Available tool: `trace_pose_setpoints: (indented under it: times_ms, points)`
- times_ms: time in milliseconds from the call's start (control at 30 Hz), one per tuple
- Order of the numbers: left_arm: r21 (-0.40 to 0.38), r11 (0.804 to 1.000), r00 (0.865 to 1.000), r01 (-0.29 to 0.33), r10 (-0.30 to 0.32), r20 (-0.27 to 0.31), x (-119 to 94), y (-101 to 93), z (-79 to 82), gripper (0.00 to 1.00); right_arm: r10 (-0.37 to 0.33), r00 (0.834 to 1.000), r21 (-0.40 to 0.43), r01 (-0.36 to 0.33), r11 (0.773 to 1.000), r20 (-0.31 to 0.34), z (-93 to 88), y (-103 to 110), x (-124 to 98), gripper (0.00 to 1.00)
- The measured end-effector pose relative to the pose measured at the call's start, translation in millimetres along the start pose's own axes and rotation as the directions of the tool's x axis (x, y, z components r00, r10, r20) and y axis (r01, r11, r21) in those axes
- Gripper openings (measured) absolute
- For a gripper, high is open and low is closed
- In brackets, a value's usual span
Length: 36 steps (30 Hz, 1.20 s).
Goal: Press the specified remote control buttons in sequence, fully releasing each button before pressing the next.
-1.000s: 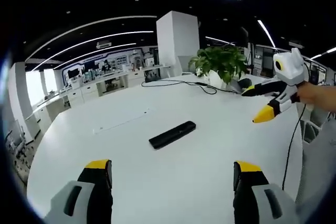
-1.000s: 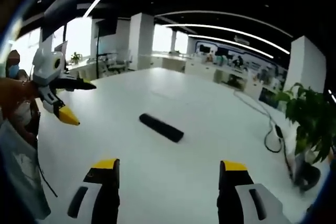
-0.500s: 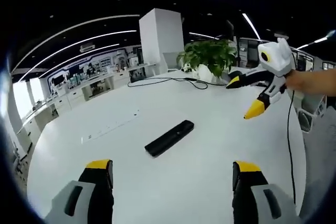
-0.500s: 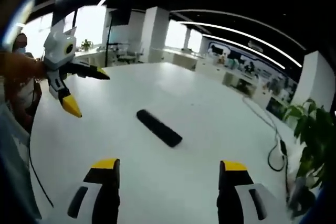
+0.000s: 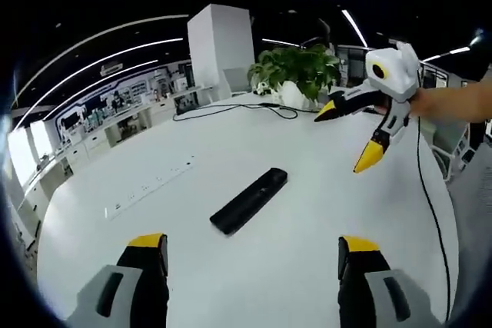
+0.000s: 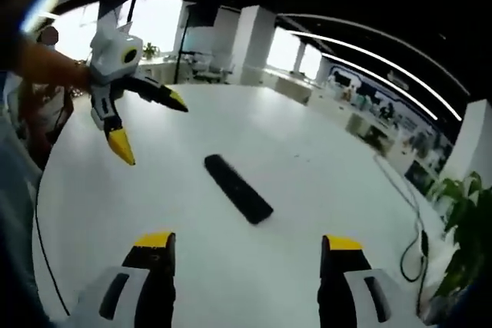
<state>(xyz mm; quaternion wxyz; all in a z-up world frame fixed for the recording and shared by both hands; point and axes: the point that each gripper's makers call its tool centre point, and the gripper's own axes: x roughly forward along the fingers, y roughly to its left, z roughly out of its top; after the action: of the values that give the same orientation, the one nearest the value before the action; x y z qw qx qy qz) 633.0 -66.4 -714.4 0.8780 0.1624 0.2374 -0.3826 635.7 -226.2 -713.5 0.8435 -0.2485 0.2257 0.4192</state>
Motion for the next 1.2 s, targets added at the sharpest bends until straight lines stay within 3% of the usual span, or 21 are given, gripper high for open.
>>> trace_pose_setpoints:
  times_ms: [133, 500, 800, 1200]
  points:
    - [0.045, 0.998, 0.999, 0.045, -0.045, -0.016, 8, 1.9, -2.5, 0.94, 0.038, 0.999, -0.037, -0.039, 0.999, -0.015, -0.4, -5, 15, 0.75]
    - [0.068, 0.992, 0.994, 0.104, -0.101, -0.046, 30, 12.6, -6.6, 0.92, 0.099, 0.994, -0.098, -0.102, 0.99, -0.042, -1.2, -15, 42, 0.74]
    - [0.091, 0.976, 0.98, 0.196, -0.191, -0.059, 46, 9.6, -3.9, 0.88, 0.166, 0.985, -0.126, -0.171, 0.977, -0.048, -4.9, -15, 59, 0.75]
    - [0.093, 0.963, 0.966, 0.254, -0.246, -0.083, 67, 15.2, -7.0, 0.82, 0.246, 0.967, -0.165, -0.254, 0.953, -0.069, -7.9, -25, 83, 0.68]
